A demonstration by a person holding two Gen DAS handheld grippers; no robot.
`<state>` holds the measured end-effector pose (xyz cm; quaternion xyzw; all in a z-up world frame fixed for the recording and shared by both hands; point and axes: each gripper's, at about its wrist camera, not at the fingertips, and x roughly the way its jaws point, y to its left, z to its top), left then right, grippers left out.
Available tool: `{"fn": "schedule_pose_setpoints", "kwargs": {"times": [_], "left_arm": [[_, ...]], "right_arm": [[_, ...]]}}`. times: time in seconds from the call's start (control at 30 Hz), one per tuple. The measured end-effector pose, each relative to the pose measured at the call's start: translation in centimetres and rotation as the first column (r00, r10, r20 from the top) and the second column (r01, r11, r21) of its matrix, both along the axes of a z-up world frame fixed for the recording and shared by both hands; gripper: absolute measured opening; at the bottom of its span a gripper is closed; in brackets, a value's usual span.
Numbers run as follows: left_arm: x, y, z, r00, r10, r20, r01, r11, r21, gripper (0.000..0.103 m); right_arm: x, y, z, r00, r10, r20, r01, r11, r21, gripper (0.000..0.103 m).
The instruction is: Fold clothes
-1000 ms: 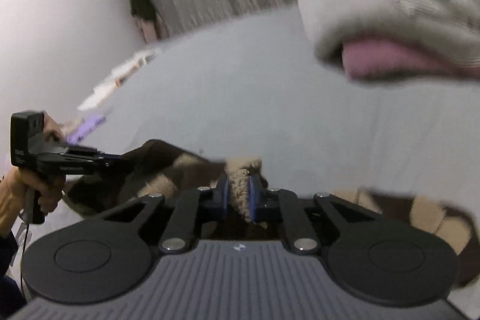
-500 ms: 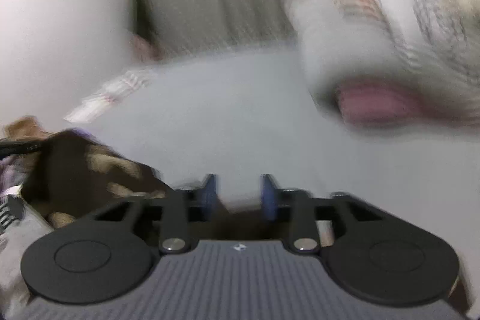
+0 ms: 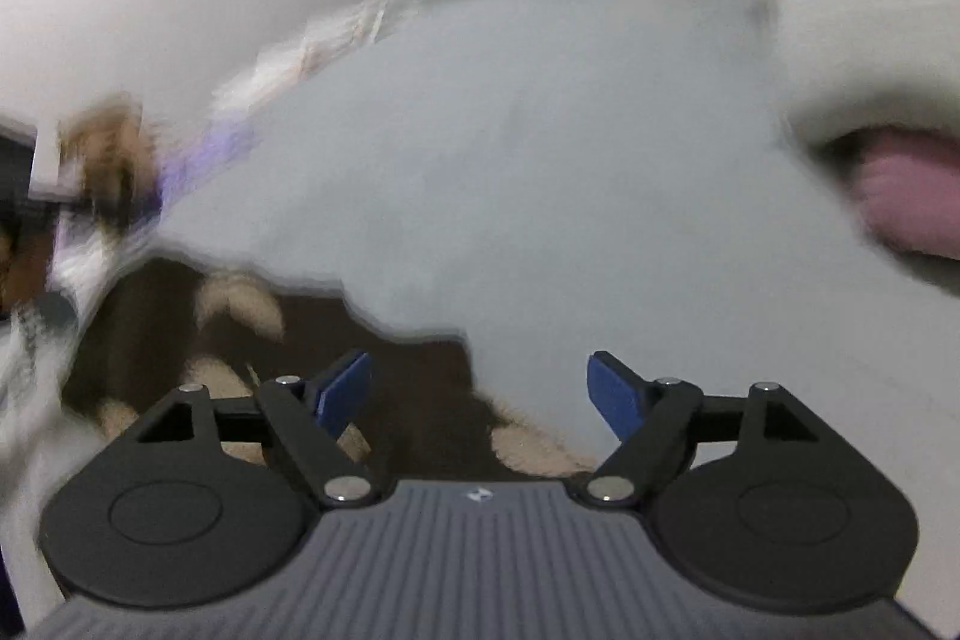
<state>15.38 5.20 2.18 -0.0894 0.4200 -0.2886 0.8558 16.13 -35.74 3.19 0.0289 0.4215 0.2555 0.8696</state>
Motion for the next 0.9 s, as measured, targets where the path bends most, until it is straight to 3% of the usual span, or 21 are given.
{"fn": "schedule_pose_setpoints", "kwargs": {"times": [0.1,0.17,0.2,0.23,0.27,0.3,0.33,0.4,0.5,0.57,0.63,0.67,0.8,0.83,0.9], "left_arm": [[-0.3,-3.1,-2.3,0.99,-0.133,-0.042,0.137,0.982,0.13,0.077],[-1.3,-5.4,-3.4,0.976,-0.211,-0.044,0.216,0.951,0.222,0.073],[-1.9,-6.2,-3.8,0.97,-0.24,-0.041,0.243,0.934,0.261,0.066],[-2.5,-6.4,-3.8,0.969,-0.244,-0.024,0.241,0.931,0.275,0.049],[-2.8,-6.3,-3.6,0.972,-0.236,-0.009,0.23,0.937,0.264,0.033],[-3.2,-6.1,-3.3,0.975,-0.224,0.009,0.214,0.944,0.251,0.021],[-3.7,-5.9,-2.7,0.979,-0.201,0.037,0.187,0.954,0.235,0.02],[-4.3,-5.4,-1.5,0.982,-0.17,0.087,0.148,0.965,0.214,0.018],[-6.4,-4.4,1.9,0.973,-0.109,0.203,0.084,0.988,0.129,0.017],[-8.3,-3.9,4.4,0.956,-0.079,0.282,0.055,0.994,0.093,0.017],[-11.0,-3.4,8.5,0.905,-0.034,0.423,-0.002,0.996,0.085,0.017],[-12.2,-3.3,10.2,0.88,-0.013,0.475,-0.019,0.998,0.062,0.017],[-16.6,-4.0,16.6,0.758,0.065,0.649,-0.073,0.997,-0.015,0.017],[-18.4,-4.1,18.9,0.703,0.08,0.707,-0.092,0.996,-0.022,0.017],[-20.7,-4.5,21.9,0.641,0.099,0.761,-0.12,0.992,-0.027,0.017]], "right_arm": [[3.6,1.8,-2.8,0.985,0.078,-0.156,-0.088,0.995,-0.056,0.081],[1.8,2.9,-2.9,0.979,0.143,-0.145,-0.153,0.986,-0.063,0.079],[0.5,3.3,-2.9,0.974,0.182,-0.136,-0.193,0.979,-0.072,0.07],[-0.8,3.7,-3.0,0.967,0.221,-0.128,-0.232,0.969,-0.082,0.058],[-2.4,4.3,-2.9,0.97,0.221,-0.097,-0.233,0.964,-0.129,0.052],[-3.9,4.8,-2.7,0.975,0.212,-0.063,-0.22,0.959,-0.177,0.037],[-5.3,5.3,-2.2,0.978,0.209,-0.016,-0.208,0.954,-0.216,0.028],[-8.1,6.5,-0.8,0.971,0.213,0.104,-0.174,0.939,-0.298,0.024],[-13.0,8.0,2.8,0.925,0.218,0.312,-0.095,0.925,-0.367,0.023],[-15.4,7.8,5.2,0.871,0.21,0.444,-0.003,0.906,-0.423,0.023],[-17.1,7.3,7.0,0.818,0.199,0.54,0.093,0.88,-0.466,0.023],[-18.1,6.8,8.3,0.774,0.191,0.604,0.168,0.858,-0.486,0.023],[-22.4,5.7,13.4,0.576,0.172,0.799,0.345,0.835,-0.429,0.024],[-23.1,5.9,13.9,0.541,0.182,0.821,0.369,0.826,-0.426,0.024],[-25.6,7.0,15.5,0.406,0.246,0.88,0.461,0.777,-0.429,0.024]]}}
